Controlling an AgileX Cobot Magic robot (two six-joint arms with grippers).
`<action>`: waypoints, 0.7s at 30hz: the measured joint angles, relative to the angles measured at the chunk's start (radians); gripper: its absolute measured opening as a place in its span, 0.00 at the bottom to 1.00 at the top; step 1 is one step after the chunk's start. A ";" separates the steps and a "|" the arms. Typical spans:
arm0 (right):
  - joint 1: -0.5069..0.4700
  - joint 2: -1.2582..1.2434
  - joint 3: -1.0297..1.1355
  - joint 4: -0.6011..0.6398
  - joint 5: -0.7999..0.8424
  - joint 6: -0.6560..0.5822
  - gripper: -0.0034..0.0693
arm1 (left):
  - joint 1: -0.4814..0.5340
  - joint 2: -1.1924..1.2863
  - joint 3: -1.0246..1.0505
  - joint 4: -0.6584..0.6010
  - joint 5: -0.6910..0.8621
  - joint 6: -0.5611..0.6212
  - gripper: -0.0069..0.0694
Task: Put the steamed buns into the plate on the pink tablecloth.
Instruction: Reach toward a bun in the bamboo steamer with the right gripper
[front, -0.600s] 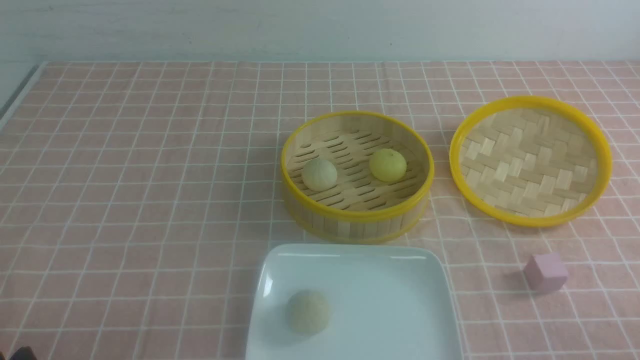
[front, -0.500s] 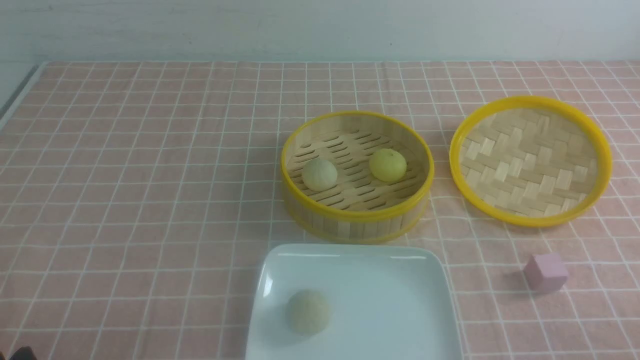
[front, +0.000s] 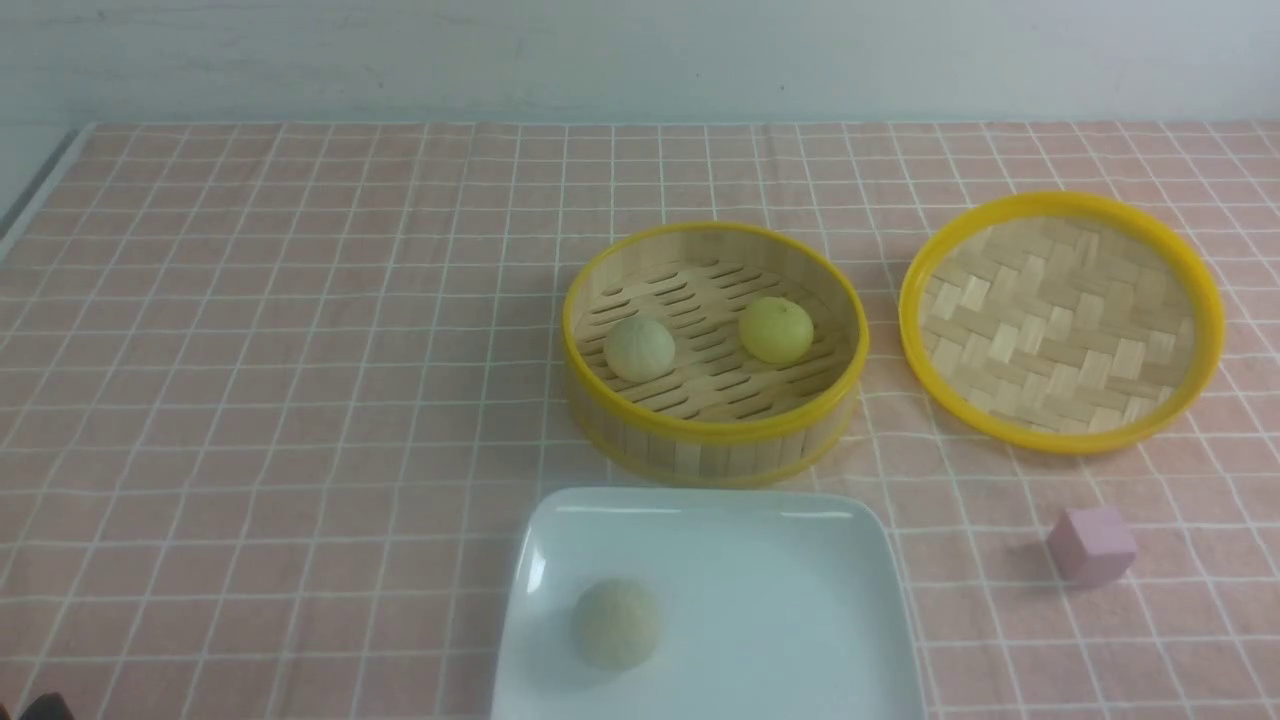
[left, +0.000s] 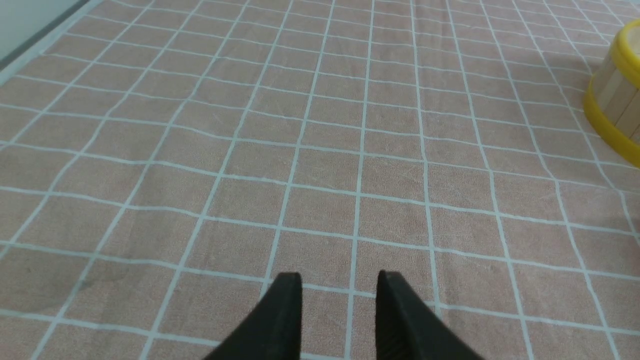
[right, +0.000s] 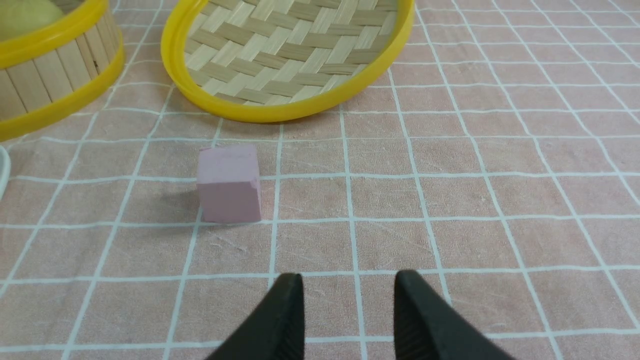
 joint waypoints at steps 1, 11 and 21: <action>0.000 0.000 0.000 0.000 0.000 0.000 0.38 | 0.000 0.000 0.000 0.000 0.000 0.000 0.41; 0.000 0.000 0.000 0.000 0.000 0.000 0.38 | 0.000 0.000 0.000 0.016 0.000 0.000 0.41; 0.000 0.000 0.006 0.127 -0.026 0.161 0.38 | 0.000 0.000 0.000 -0.317 0.001 -0.358 0.41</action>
